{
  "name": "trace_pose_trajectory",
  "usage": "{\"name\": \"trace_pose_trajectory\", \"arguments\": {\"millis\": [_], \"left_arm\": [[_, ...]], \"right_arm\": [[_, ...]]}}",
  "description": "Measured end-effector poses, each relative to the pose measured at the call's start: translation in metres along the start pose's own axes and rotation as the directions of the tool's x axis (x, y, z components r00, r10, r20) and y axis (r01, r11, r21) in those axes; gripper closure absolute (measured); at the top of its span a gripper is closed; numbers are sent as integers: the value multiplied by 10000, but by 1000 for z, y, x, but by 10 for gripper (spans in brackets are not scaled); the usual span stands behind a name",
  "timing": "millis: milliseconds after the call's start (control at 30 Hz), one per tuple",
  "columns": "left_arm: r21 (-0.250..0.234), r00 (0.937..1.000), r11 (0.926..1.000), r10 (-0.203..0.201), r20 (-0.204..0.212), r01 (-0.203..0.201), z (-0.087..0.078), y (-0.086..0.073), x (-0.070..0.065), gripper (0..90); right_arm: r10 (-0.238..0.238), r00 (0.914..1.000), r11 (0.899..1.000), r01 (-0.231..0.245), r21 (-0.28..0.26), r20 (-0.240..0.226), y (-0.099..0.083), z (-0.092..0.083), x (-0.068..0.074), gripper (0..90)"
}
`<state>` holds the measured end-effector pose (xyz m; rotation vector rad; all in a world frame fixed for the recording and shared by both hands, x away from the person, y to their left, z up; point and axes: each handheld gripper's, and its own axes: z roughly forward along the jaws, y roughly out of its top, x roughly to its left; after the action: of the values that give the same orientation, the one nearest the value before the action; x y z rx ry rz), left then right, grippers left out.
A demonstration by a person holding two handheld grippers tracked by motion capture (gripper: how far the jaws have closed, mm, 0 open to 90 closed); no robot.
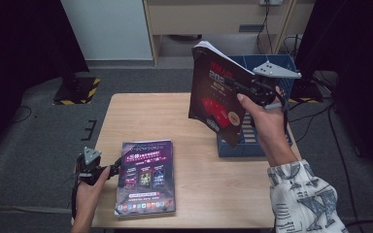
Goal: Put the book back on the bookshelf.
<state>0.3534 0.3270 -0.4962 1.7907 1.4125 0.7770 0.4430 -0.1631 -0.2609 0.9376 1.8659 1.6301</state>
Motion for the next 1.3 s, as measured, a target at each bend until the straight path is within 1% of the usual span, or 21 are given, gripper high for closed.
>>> {"name": "trace_pose_trajectory", "arguments": {"millis": [100,133,200,267,300,567,800,867,933,1200,1233,1300], "left_arm": [[0,10000,10000,-6,-5,6,0,0,0,58],[0,10000,10000,-4,-8,4,0,0,0,59],[-13,10000,10000,-16,-17,16,0,0,1,59],[-23,10000,10000,-24,-23,24,0,0,1,59],[-25,10000,10000,-25,-28,25,0,0,1,59],[-65,10000,10000,13,-37,-14,-1,1,0,63],[-56,10000,10000,26,-53,-27,-1,0,-1,63],[-91,10000,10000,-7,-27,7,-1,0,-1,63],[-136,10000,9999,-6,-3,6,-1,1,-2,63],[-230,10000,9997,-32,-79,30,-3,2,0,67],[-231,10000,9997,-15,-85,13,-3,2,0,67],[-230,10000,9997,4,-99,-6,-3,2,0,66]], "right_arm": [[6,9999,10000,-7,37,131,-1,-4,-5,869],[52,9997,10000,-53,65,223,-2,-7,-8,868],[61,9996,10000,-63,71,260,-3,-8,-10,868],[99,9990,9999,-104,97,427,-4,-13,-16,868],[99,9990,9999,-104,97,427,-4,-13,-16,868],[106,9965,9999,-115,99,824,-6,-26,-29,868],[104,9932,9997,-132,226,1162,-9,-34,-38,868],[82,9930,9996,-112,245,1181,-9,-35,-39,868],[145,9917,9995,-179,252,1275,-9,-38,-42,868],[10,9849,9988,-93,471,1730,-9,-46,-50,868],[10,9849,9988,-93,471,1730,-9,-46,-50,868],[-48,9822,9988,-45,492,1880,-9,-45,-51,869]]}}
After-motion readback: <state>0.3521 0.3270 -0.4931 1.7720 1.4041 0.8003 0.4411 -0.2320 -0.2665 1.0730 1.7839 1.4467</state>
